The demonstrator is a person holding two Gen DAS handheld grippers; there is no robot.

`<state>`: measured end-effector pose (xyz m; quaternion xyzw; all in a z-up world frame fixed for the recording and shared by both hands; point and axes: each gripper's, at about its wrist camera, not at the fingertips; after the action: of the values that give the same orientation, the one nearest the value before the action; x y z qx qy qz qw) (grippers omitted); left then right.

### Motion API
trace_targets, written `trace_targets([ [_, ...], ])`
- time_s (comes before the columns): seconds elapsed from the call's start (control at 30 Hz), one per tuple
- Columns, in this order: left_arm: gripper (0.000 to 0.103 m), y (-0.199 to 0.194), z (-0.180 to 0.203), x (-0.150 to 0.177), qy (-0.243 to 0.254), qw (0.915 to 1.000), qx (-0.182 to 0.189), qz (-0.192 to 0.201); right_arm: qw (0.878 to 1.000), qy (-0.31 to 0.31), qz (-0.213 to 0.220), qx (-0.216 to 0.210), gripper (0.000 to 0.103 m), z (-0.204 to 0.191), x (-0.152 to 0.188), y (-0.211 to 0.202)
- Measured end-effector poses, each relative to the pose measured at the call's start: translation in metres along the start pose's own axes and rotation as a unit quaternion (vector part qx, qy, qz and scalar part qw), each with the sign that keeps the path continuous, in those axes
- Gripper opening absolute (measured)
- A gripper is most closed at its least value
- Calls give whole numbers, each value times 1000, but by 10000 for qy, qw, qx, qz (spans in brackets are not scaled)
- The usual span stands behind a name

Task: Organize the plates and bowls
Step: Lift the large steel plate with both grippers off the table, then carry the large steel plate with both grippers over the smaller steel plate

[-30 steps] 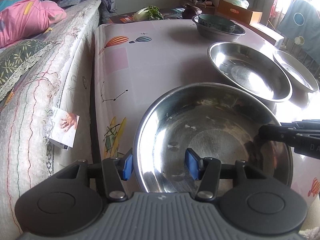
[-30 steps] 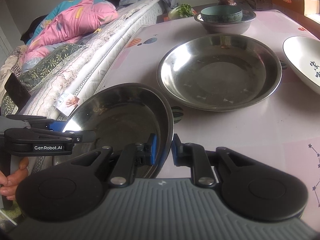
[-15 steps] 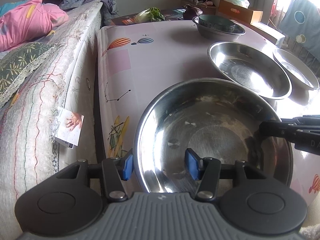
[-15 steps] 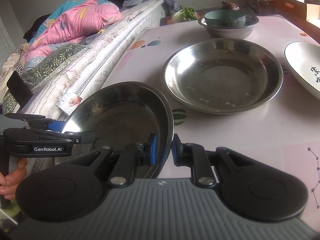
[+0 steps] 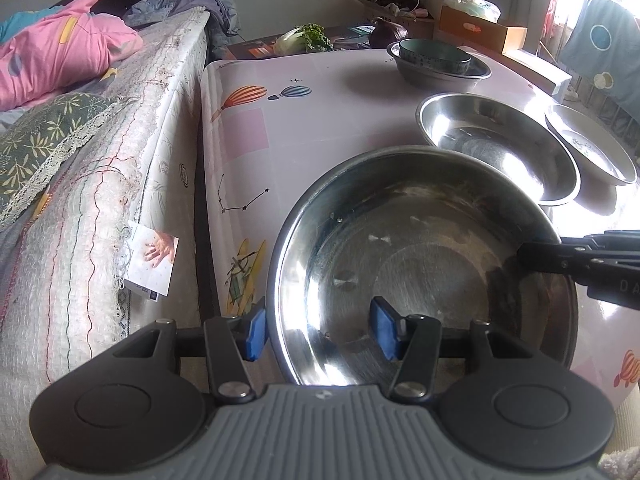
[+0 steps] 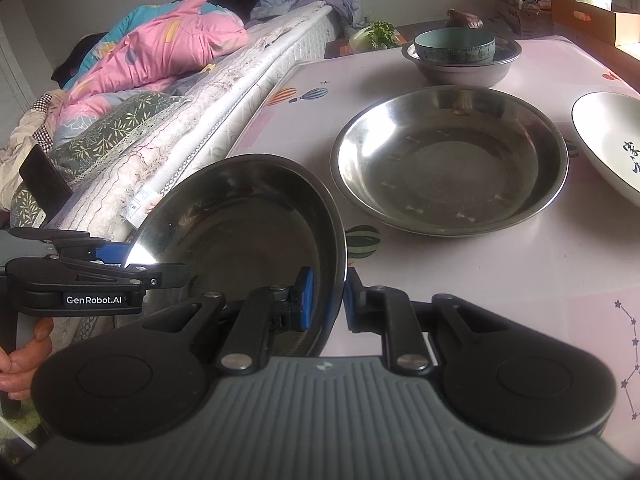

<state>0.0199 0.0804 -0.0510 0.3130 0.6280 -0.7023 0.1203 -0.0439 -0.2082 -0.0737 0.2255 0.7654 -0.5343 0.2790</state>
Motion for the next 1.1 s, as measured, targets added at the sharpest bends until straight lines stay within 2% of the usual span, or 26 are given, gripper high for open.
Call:
trace_targets([
  [0.57, 53, -20, 2, -7, 5, 9997, -89, 248, 9998, -45, 199, -65, 16, -6, -10, -13],
  [1.1, 53, -24, 12, -24, 125, 9991, -92, 395, 9994, 64, 343, -18, 16, 2, -16, -23],
])
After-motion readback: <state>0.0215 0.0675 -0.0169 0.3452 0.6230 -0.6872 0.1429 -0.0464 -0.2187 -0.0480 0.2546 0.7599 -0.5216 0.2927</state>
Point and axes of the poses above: each gripper's, at about its wrist camera, not at the fingertips, and y roughly the way its jaws point, z to its right, x to its underside, and after that the axes turned 4 degrees about x, right-handed
